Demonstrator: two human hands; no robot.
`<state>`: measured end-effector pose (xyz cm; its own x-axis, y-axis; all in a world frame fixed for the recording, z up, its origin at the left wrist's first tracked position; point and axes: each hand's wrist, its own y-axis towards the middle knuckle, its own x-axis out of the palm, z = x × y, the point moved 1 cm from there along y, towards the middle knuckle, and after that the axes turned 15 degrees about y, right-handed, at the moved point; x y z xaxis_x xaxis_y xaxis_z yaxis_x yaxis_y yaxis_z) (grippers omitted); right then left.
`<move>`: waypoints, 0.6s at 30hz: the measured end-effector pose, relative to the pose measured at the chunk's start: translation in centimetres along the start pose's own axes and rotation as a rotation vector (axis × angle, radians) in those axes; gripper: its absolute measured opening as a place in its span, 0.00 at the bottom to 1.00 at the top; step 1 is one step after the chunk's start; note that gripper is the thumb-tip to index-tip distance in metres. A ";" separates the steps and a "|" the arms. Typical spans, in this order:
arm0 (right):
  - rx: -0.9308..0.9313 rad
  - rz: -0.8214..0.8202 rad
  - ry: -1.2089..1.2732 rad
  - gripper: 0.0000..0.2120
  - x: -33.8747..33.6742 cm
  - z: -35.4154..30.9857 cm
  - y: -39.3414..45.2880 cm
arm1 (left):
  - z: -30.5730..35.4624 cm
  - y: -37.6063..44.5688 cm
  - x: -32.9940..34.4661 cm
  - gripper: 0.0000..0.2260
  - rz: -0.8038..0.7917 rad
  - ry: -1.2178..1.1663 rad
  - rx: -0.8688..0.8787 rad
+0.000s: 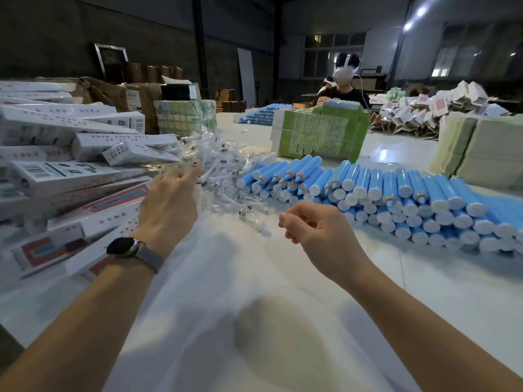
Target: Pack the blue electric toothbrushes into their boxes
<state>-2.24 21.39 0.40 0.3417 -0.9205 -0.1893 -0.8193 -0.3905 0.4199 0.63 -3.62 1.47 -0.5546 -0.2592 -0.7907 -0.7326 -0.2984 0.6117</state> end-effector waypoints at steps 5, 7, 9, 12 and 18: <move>0.001 0.040 0.027 0.10 -0.6 -0.3 0.3 | 1.9 0.9 0.3 0.12 0.031 -0.054 0.070; 0.006 0.038 0.032 0.10 -0.7 -0.3 0.3 | 2.0 0.5 1.4 0.12 -0.029 -0.044 0.077; 0.006 0.032 0.042 0.10 -0.7 -0.2 0.3 | 1.7 0.2 2.2 0.14 -0.052 -0.053 0.076; 0.009 0.023 0.048 0.10 -0.6 0.0 0.3 | 1.6 0.5 2.2 0.16 -0.033 -0.059 0.081; -0.016 0.024 0.057 0.09 -1.0 0.0 0.5 | 3.2 1.8 -2.3 0.08 0.245 -0.233 0.150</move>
<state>-2.97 22.14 0.80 0.3480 -0.9287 -0.1284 -0.8204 -0.3679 0.4376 -0.66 -0.67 4.29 -0.7831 -0.0853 -0.6160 -0.6070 -0.1104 0.7870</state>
